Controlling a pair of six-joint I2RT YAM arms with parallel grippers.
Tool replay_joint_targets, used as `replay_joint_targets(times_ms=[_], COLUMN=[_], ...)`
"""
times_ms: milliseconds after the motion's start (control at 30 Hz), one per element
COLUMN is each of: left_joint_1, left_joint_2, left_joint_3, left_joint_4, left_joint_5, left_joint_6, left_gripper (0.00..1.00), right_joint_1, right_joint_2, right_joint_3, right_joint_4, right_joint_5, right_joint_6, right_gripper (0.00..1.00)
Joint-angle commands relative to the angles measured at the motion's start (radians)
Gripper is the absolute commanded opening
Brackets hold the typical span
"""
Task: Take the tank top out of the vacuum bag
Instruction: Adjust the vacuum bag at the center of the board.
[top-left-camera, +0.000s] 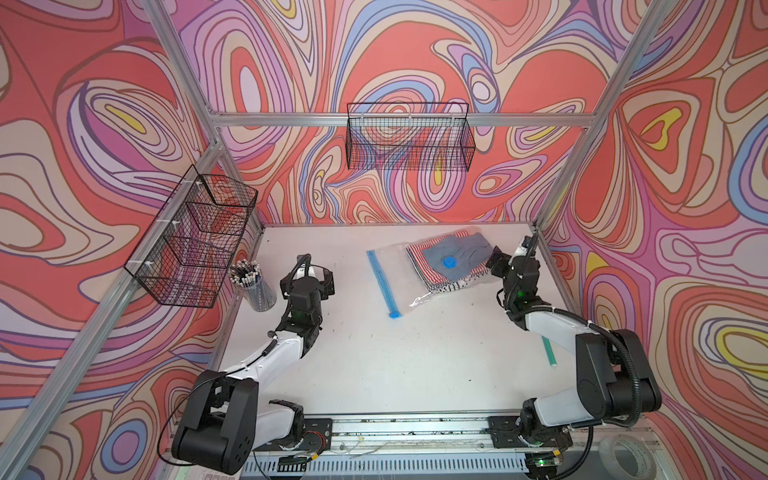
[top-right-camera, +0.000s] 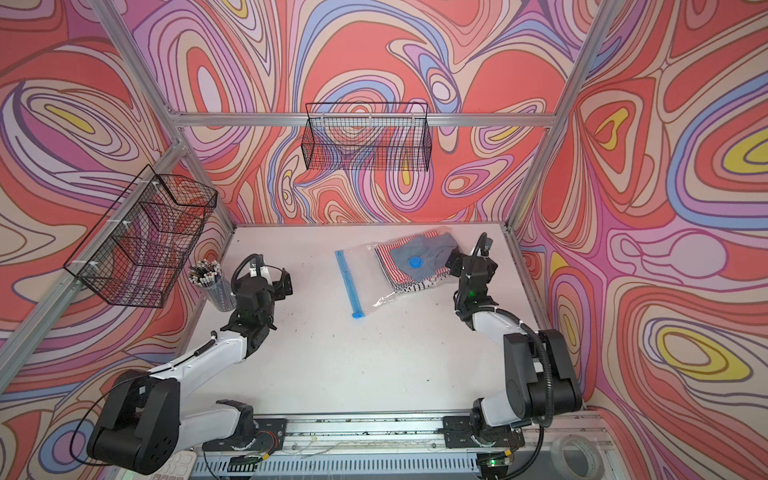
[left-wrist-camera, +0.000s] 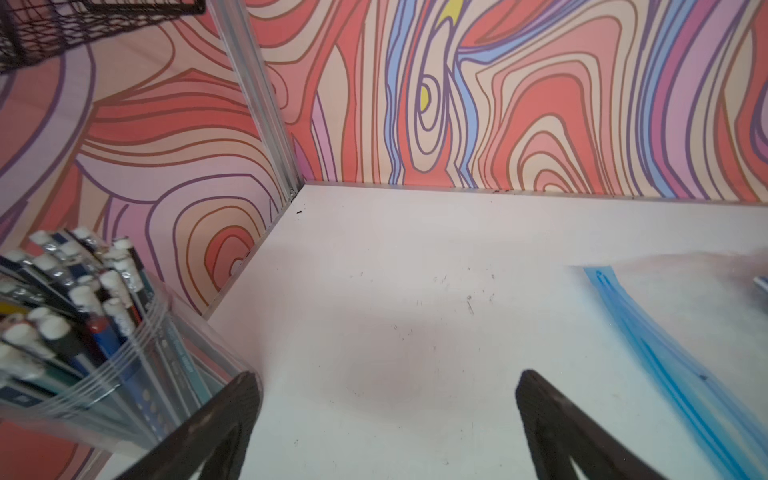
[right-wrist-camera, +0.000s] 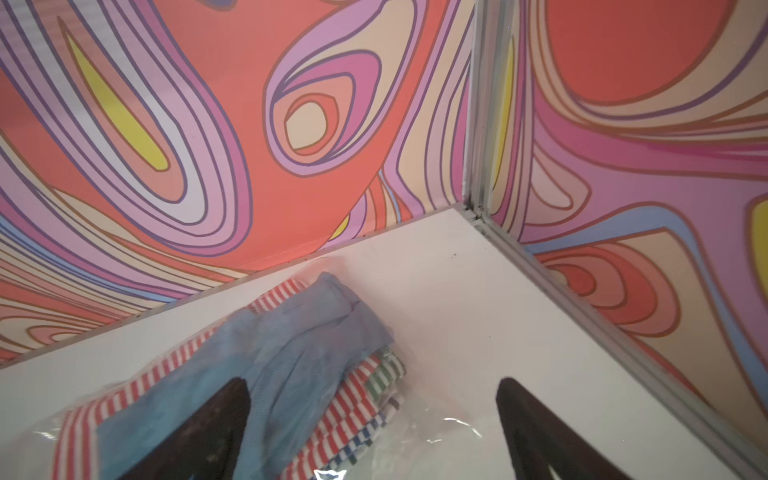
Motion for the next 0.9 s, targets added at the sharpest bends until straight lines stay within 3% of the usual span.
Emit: replay_joint_targets(times_ms=[0,167,267,333,667,867], left_joint_1=[-0.039,-0.103,-0.109,-0.109,-0.107,-0.108], left_joint_2=[-0.015,0.054,0.098,0.121,0.25,0.26], left_joint_3=[0.104,0.253,0.253,0.227,0.221,0.215], left_joint_4=[-0.339,-0.542,-0.515,-0.469,-0.359,-0.335], left_joint_5=[-0.021,0.131,0.281,0.324,0.564,0.598], left_joint_6=[-0.164,-0.276,-0.343,-0.39,-0.516,-0.54], left_gripper=[1.0,1.0,1.0,1.0,0.99,0.97], right_joint_1=[0.003,-0.019,-0.082,-0.124,-0.212,-0.22], right_joint_2=[0.021,0.084,0.109,0.122,0.212,0.252], right_joint_3=[0.092,0.158,0.123,0.102,0.018,-0.002], right_joint_4=[-0.384,-0.51,-0.448,-0.415,-0.265,-0.173], right_joint_5=[-0.076,-0.21,-0.325,-0.365,-0.421,-0.405], right_joint_6=[0.171,0.268,0.313,0.337,0.395,0.402], right_gripper=[0.98,0.98,0.98,0.98,0.98,0.95])
